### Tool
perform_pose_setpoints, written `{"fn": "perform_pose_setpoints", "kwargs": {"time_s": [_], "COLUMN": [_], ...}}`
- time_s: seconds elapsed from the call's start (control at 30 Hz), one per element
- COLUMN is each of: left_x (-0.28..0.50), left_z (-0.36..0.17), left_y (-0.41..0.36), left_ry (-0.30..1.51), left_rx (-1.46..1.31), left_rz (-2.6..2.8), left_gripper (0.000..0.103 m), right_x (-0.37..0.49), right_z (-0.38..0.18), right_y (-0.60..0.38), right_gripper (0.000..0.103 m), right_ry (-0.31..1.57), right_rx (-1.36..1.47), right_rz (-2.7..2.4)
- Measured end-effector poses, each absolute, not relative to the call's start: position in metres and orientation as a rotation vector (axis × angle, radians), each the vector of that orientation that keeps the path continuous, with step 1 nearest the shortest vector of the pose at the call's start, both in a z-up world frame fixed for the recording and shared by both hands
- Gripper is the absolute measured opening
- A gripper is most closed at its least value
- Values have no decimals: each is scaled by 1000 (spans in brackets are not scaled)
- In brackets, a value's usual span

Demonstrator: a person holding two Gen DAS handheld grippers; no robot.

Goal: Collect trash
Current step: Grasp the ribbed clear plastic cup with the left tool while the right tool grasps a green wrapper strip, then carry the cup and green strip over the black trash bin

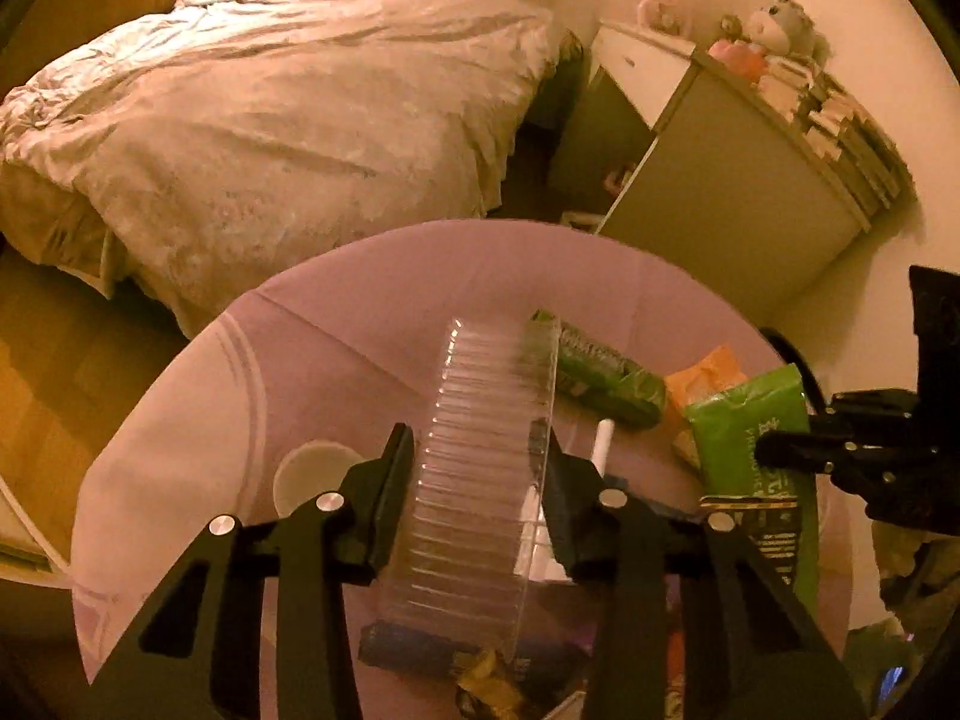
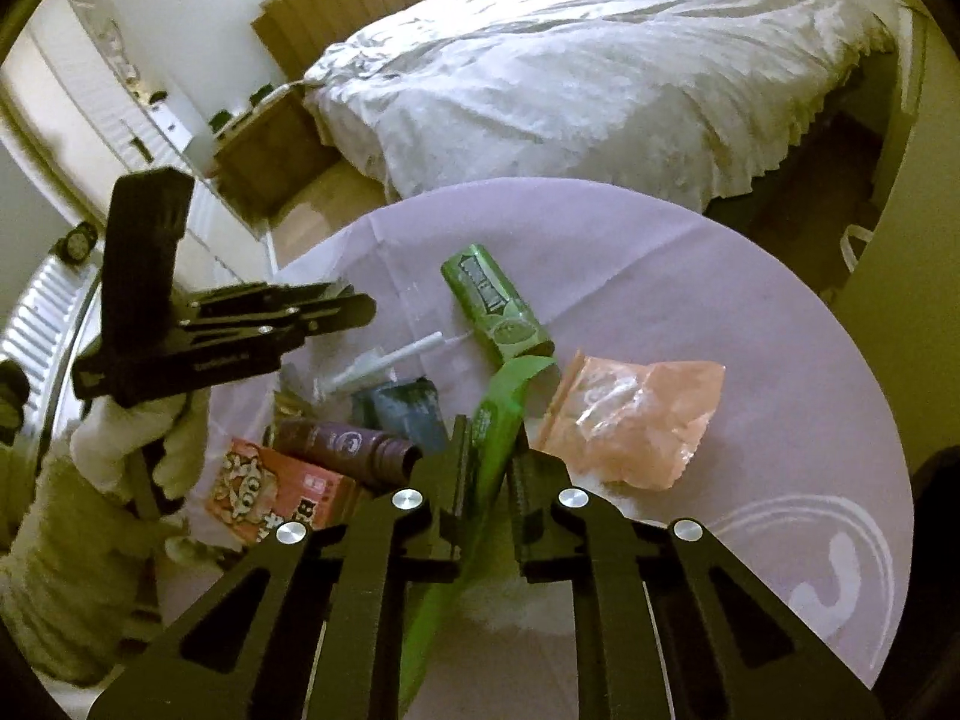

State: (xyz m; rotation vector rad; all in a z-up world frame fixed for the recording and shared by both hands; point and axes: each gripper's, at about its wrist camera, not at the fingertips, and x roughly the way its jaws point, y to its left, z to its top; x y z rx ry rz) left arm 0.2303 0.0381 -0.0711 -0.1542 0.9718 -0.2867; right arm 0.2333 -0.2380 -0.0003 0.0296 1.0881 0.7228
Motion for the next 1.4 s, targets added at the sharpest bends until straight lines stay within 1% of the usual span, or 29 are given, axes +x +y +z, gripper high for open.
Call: {"fn": "perform_pose_setpoints", "kwargs": {"time_s": [0.13, 0.33, 0.47, 0.63, 0.83, 1.03, 1.2, 1.4], "left_x": [218, 188, 171, 161, 166, 178, 193, 205], "left_z": [-52, 2, 33, 53, 49, 33, 16, -5], "left_y": [35, 23, -1, -48, -117, -188, -239, -285], "left_ry": [912, 777, 722, 698, 716, 747, 789, 830], "left_rx": [-168, -211, -210, -185, -159, -161, -173, -175], "left_rz": [-279, -311, -372, -463, -558, -658, -720, -759], "left_gripper": [39, 39, 39, 39, 39, 39, 39, 39], "right_x": [225, 206, 193, 182, 177, 174, 178, 190], "right_z": [16, 53, 79, 104, 120, 121, 110, 78], "right_y": [-248, -271, -299, -341, -403, -465, -513, -563], "right_gripper": [8, 7, 7, 7, 7, 7, 7, 7], "right_ry": [1040, 910, 840, 778, 737, 718, 716, 748], "right_rx": [51, 42, 74, 88, 113, 150, 172, 221], "right_rz": [727, 712, 700, 664, 577, 477, 393, 298]}}
